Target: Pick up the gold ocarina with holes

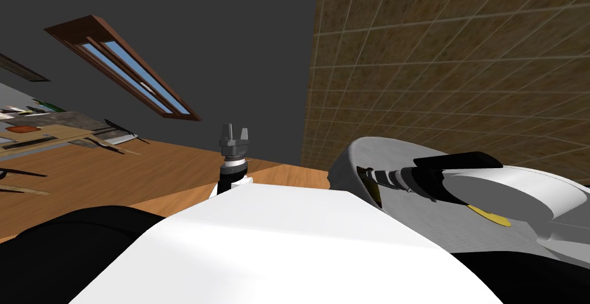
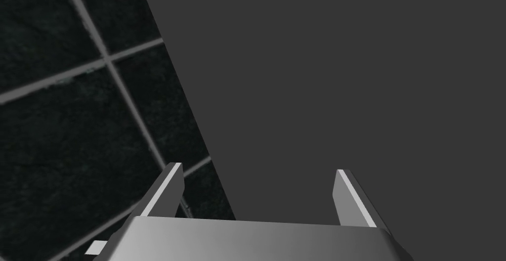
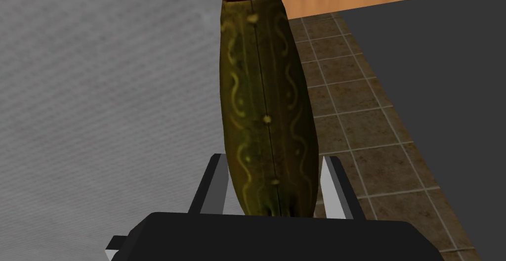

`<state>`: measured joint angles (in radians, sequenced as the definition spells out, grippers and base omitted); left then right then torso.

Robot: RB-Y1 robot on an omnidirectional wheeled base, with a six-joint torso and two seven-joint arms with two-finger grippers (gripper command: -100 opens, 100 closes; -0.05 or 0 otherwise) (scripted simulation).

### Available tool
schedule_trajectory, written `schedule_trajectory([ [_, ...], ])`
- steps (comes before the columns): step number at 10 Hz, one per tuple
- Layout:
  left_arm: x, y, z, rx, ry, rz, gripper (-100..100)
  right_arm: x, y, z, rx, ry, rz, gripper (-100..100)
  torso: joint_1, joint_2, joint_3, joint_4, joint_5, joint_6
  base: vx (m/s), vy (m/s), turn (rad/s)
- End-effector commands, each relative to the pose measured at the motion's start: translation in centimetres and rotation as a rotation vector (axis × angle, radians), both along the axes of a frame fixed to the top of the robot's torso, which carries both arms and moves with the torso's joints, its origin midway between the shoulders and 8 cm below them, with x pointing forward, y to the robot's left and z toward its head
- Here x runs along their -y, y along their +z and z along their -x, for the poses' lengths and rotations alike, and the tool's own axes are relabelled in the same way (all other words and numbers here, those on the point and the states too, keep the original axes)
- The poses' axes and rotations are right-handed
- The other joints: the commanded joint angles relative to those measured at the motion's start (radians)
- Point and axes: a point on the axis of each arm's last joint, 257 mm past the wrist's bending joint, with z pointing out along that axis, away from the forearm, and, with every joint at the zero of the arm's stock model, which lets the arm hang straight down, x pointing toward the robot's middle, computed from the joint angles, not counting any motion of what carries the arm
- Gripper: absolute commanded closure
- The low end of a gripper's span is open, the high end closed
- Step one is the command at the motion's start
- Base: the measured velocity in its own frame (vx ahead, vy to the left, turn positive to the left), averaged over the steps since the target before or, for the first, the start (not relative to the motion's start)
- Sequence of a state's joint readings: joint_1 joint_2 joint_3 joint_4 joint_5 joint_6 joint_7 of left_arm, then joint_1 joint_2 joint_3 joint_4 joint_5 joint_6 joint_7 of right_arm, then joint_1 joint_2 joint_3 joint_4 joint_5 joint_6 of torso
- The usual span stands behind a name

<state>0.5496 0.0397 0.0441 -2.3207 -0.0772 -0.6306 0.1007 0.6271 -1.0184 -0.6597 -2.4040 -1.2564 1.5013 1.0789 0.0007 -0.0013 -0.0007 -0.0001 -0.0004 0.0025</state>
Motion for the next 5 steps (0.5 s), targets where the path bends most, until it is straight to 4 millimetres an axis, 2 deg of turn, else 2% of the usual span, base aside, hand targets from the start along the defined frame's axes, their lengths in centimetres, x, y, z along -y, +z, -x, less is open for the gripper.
schedule_trajectory([
  [1, 0.00, 0.00, 0.00, 0.000, 0.000, 0.000, 0, -0.35, 0.90, 0.09, 0.000, 0.009, -0.002, 100, 0.000, 0.000, 0.000, 0.000, 0.000, 0.000, 0.011, -0.006, -0.101],
  [3, 0.00, 0.00, 0.00, 0.000, 0.000, 0.000, 0, -0.72, 1.77, 0.25, -0.002, 0.021, -0.001, 100, 0.000, 0.000, 0.000, 0.000, 0.000, 0.001, 0.019, -0.007, -0.088],
  [4, 0.00, 0.00, 0.00, 0.000, 0.000, 0.000, 0, -0.63, 1.50, 0.17, 0.000, 0.018, -0.002, 100, 0.000, 0.000, 0.000, 0.000, 0.001, 0.001, 0.006, -0.003, -0.010],
  [5, 0.00, 0.00, 0.00, 0.000, 0.000, 0.000, 0, -0.64, 1.54, 0.21, -0.002, 0.017, -0.002, 0, 0.000, 0.000, 0.000, 0.000, 0.000, 0.000, 0.000, 0.000, 0.000],
])
